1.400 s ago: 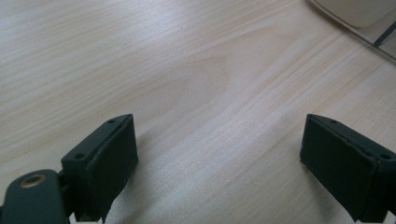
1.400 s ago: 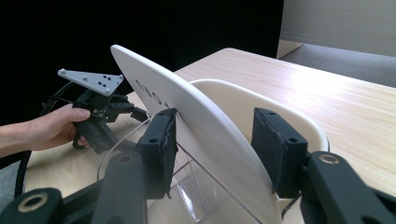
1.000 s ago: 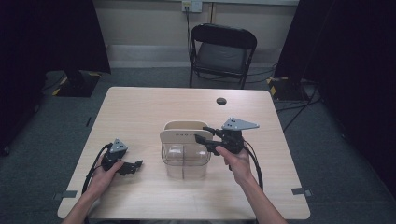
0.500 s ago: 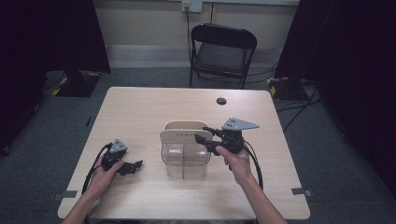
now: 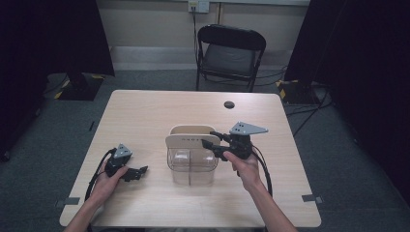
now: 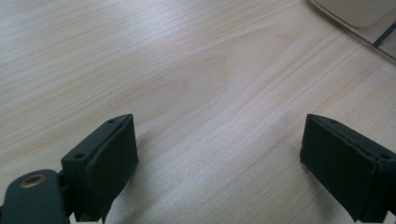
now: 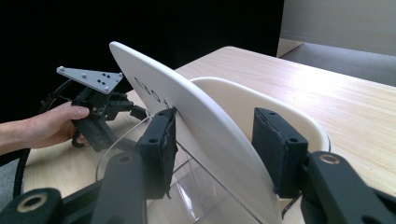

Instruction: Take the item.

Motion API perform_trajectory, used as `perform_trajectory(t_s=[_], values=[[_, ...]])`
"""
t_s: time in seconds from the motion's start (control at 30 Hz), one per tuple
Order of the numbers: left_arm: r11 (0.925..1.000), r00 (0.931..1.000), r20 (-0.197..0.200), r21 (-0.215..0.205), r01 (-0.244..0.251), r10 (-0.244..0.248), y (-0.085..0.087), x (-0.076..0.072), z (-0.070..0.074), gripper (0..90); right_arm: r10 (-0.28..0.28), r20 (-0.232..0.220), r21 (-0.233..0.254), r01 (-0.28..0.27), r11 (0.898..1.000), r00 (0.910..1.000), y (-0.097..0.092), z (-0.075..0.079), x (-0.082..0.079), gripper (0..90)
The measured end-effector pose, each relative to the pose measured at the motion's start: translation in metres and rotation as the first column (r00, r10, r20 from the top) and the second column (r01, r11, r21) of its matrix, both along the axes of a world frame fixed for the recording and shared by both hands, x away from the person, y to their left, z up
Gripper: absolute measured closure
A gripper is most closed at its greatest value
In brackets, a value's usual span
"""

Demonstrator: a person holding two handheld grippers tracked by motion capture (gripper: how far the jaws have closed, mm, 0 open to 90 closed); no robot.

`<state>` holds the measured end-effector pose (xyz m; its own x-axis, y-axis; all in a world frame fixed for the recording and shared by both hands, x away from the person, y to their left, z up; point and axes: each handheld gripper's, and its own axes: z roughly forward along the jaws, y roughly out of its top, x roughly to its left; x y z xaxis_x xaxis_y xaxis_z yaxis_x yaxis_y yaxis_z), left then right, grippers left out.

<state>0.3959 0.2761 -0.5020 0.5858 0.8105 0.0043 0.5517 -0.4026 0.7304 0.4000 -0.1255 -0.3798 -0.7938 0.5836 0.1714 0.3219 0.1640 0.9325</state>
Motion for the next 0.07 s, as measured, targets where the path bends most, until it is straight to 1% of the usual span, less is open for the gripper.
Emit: perform_trajectory(t_s=[0.07], values=[[1.0000,1.0000,0.003,0.005,0.002,-0.002,0.0003,0.0002,0.0002,10.4,0.000,0.001,0.000,0.000,1.000,1.0000,-0.0001,-0.0001,0.0002,50.7]])
